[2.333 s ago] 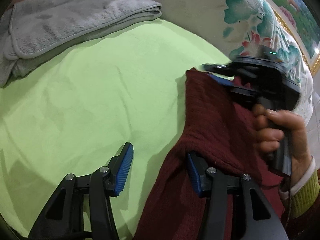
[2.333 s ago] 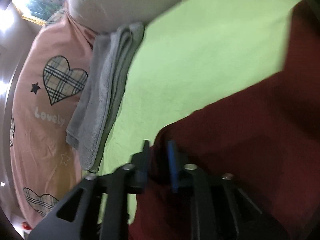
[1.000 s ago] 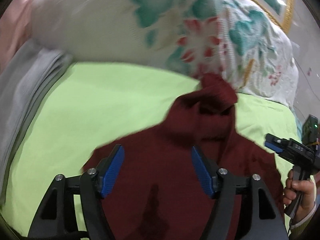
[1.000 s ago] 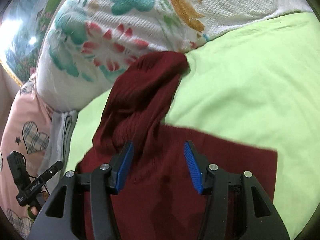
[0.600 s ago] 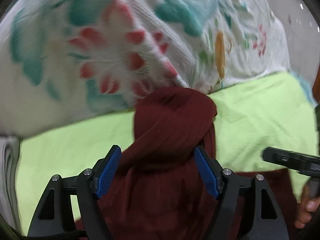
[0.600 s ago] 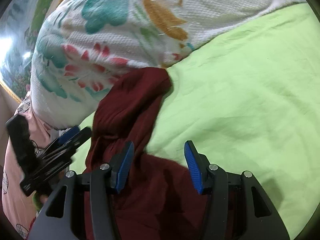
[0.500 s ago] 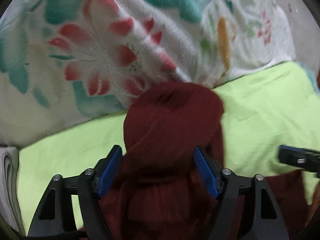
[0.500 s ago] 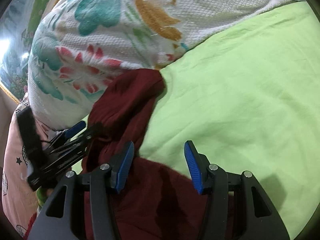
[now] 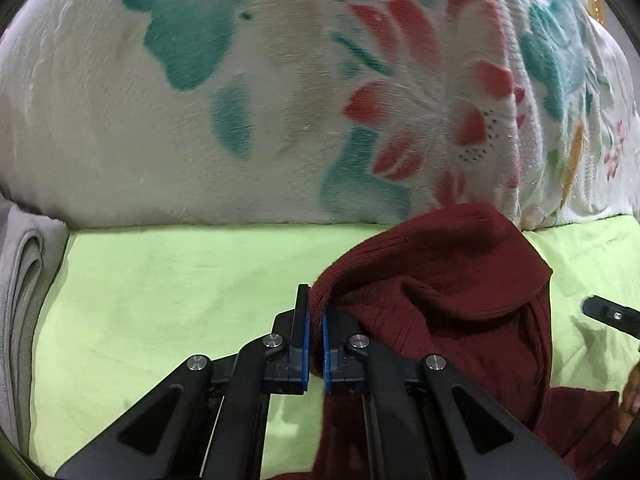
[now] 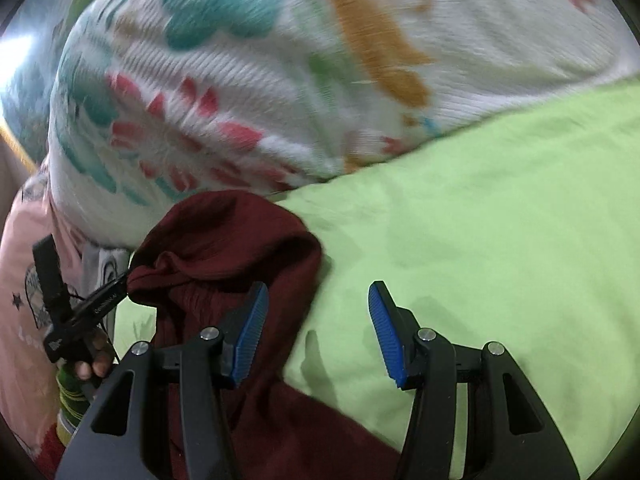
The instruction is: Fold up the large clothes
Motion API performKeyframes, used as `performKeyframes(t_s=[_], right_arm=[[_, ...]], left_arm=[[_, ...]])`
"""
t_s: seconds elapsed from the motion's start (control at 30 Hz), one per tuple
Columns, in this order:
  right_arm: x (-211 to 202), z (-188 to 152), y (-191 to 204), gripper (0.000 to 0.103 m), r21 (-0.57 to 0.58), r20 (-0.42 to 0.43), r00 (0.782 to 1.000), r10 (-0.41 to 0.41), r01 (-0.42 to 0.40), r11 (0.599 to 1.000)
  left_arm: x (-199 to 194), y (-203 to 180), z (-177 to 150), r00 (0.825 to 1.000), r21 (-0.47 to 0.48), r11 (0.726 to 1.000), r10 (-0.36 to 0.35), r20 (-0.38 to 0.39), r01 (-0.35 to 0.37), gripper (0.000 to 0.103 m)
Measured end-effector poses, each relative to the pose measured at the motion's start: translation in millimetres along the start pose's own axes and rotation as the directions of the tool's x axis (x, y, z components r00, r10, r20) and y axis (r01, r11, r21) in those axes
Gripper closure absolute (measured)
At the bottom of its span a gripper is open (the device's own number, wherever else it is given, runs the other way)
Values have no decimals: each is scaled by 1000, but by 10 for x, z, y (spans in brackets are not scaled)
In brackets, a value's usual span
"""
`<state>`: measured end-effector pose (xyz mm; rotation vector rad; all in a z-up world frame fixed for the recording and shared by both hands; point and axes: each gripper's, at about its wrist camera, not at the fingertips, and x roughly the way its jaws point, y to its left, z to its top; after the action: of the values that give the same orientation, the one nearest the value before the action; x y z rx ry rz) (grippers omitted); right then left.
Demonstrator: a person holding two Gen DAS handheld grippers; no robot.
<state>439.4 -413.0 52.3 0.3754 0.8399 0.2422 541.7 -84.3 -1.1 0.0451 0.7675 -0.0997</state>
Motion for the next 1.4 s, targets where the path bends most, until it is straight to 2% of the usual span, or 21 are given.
performKeyframes(t_s=[0.1,0.17,0.23,0.27,0.3,0.33,0.4,0.53,0.63,0.7,0.8,0.87,0.97,1.03,1.17,1.2,1.27,1.33,1.4], right_arm=[[212,77,195,50,-88,-19,999,-36,34,996],[368,129,273,50,-157,-9,993,-115,112,981],[527,207,262,50,-179,-8,986,-167,163,970],[622,245,225,50,-175,-34,986,-160,152,973],[679,262,177,69,-165,-55,988,-145,134,977],[702,278,151,98,-152,-68,990,-125,114,982],[574,297,128,99,-106,-45,995,-86,81,991],[-158,164,341,99,-131,73,997,16,-6,991],[-690,-97,502,99,-182,117,991,58,-36,983],[-1033,-387,576,99,-232,139,988,75,-41,972],[-1270,-836,691,99,-299,148,989,31,14,954],[-1269,-1107,688,99,-303,120,993,1,36,952],[-1184,-1517,588,99,-274,43,998,-45,55,960],[-1149,-1760,503,98,-240,-17,999,-46,40,970],[-1209,-2009,463,93,-221,-86,994,-63,43,974],[-1270,-2029,477,90,-217,-84,995,-56,36,975],[-1420,-2033,530,78,-226,-65,997,-32,17,974],[-1585,-1981,646,58,-263,-29,999,13,-21,965],[-1643,-1901,837,50,-335,-3,999,52,-50,941]], left_arm=[[11,45,-24,1000,1,1000,-15,3,15,101],[7,97,-64,999,-5,999,-36,3,36,101],[30,118,-97,999,-7,999,-53,0,53,101],[27,125,-104,998,-8,998,-60,-1,60,101],[3,120,-106,998,-5,998,-63,-1,63,101],[-18,125,-103,998,-3,998,-66,2,66,101],[-166,86,-80,996,0,996,-84,18,84,101],[-604,142,-116,990,-5,992,-127,58,127,101],[-1056,189,-343,981,-1,986,-166,97,167,101],[-1298,180,-533,976,-5,982,-187,107,189,101],[-1614,144,-921,970,2,976,-215,111,217,100],[-1700,37,-1169,973,19,978,-208,96,208,100],[-1736,0,-1582,973,-6,974,-228,35,228,100],[-1740,11,-1835,974,-15,973,-228,-2,228,99],[-1779,94,-2203,972,-36,974,-225,-68,223,93],[-1832,144,-2268,972,-50,973,-227,-68,224,92],[-1940,223,-2353,967,-80,968,-244,-70,239,81],[-2082,266,-2446,960,-104,958,-275,-55,268,80],[-2165,218,-2481,941,-110,939,-333,-52,326,80]])
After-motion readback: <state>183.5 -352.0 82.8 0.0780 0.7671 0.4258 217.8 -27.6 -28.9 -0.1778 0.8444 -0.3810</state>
